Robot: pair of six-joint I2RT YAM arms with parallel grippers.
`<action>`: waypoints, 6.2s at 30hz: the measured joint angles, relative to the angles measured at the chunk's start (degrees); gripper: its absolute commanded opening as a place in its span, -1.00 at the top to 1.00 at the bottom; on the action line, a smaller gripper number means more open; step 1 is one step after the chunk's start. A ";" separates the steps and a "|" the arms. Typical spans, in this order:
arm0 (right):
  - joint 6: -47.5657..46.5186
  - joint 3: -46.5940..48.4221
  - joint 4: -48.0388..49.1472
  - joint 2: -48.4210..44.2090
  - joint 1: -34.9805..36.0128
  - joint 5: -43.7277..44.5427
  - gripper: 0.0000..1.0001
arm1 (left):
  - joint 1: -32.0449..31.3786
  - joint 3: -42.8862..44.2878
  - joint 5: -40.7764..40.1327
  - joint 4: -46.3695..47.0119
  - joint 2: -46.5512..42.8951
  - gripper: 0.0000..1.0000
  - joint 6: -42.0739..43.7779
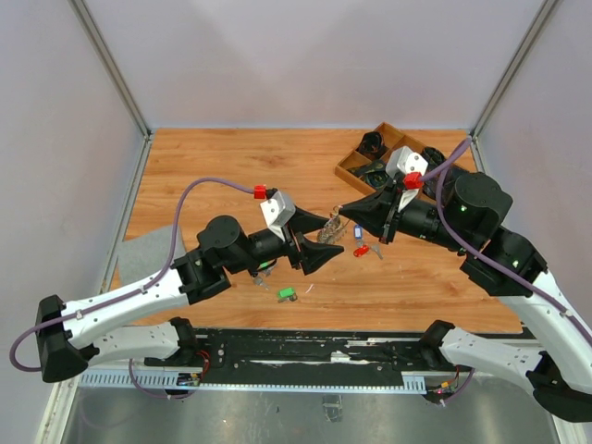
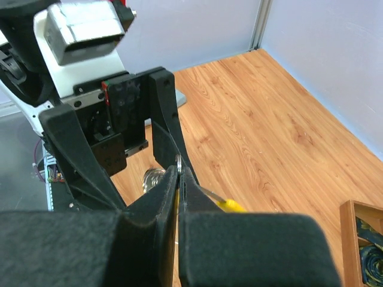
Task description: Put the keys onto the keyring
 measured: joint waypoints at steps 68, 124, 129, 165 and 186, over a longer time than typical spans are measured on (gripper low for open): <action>-68.30 -22.51 13.49 -12.90 20.37 11.98 0.40 | -0.15 4.79 -1.97 -14.91 -1.51 0.99 -6.29; -81.83 -23.65 20.17 -8.85 23.50 22.36 0.64 | -0.15 4.79 -1.01 -15.10 -2.38 0.99 -6.62; -82.05 -23.65 20.59 -8.55 23.50 22.60 0.68 | -0.15 4.79 -0.94 -15.10 -2.38 0.99 -6.69; -82.14 -23.43 21.79 -8.59 24.96 23.34 0.99 | -0.15 4.76 -0.87 -15.04 -2.38 0.99 -6.69; -56.76 -15.56 17.92 -6.80 24.96 24.68 0.99 | -0.15 4.66 -0.74 -14.82 -4.20 -0.04 -3.87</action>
